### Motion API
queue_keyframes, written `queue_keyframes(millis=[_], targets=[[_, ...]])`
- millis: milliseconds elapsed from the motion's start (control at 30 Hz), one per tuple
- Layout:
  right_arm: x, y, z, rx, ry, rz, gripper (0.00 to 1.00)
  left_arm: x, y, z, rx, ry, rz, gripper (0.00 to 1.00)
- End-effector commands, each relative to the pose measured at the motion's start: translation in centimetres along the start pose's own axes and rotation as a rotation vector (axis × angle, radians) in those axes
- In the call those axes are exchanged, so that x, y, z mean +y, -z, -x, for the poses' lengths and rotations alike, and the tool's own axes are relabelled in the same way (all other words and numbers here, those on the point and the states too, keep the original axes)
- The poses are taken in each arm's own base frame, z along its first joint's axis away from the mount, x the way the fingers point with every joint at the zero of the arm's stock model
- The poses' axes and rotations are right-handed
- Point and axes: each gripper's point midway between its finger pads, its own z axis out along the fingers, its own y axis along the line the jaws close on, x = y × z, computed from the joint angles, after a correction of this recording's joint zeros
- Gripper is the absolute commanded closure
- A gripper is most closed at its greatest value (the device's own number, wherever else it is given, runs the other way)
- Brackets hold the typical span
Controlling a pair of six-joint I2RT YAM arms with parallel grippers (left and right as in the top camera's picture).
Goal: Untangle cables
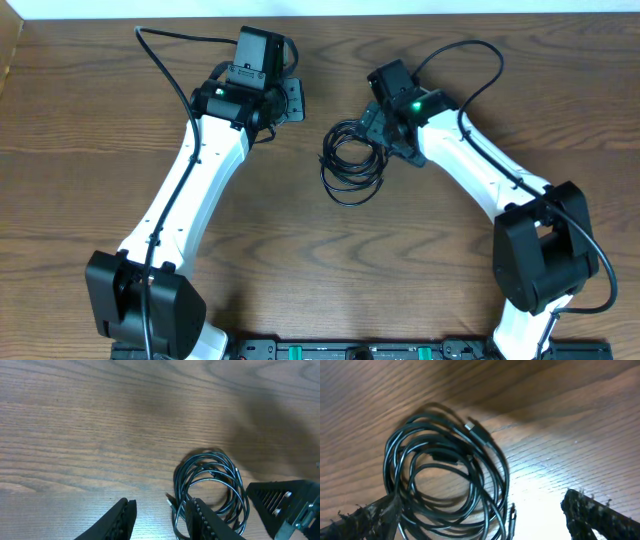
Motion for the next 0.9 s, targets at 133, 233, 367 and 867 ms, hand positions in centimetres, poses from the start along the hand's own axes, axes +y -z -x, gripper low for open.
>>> queue_keyframes(millis=[133,233,367,867], targets=[[1.0,-0.9,-1.4,-0.001,0.035,-0.021,0.07,0.3,0.6,0.0,-0.008,-0.006,0.009,0.62],[0.7,-1.2,-1.3,-0.008,0.050,-0.035,0.08,0.3,0.6,-0.1,-0.003,-0.007,0.011,0.62],[-0.2,-1.8,-1.3,-0.014,0.067,-0.081,0.18,0.3,0.6,-0.1,-0.003,-0.007,0.011,0.62],[-0.7,-2.1,-1.2,-0.031,0.069,-0.103,0.22,0.4,0.6,-0.1,0.000,-0.007,0.012,0.61]])
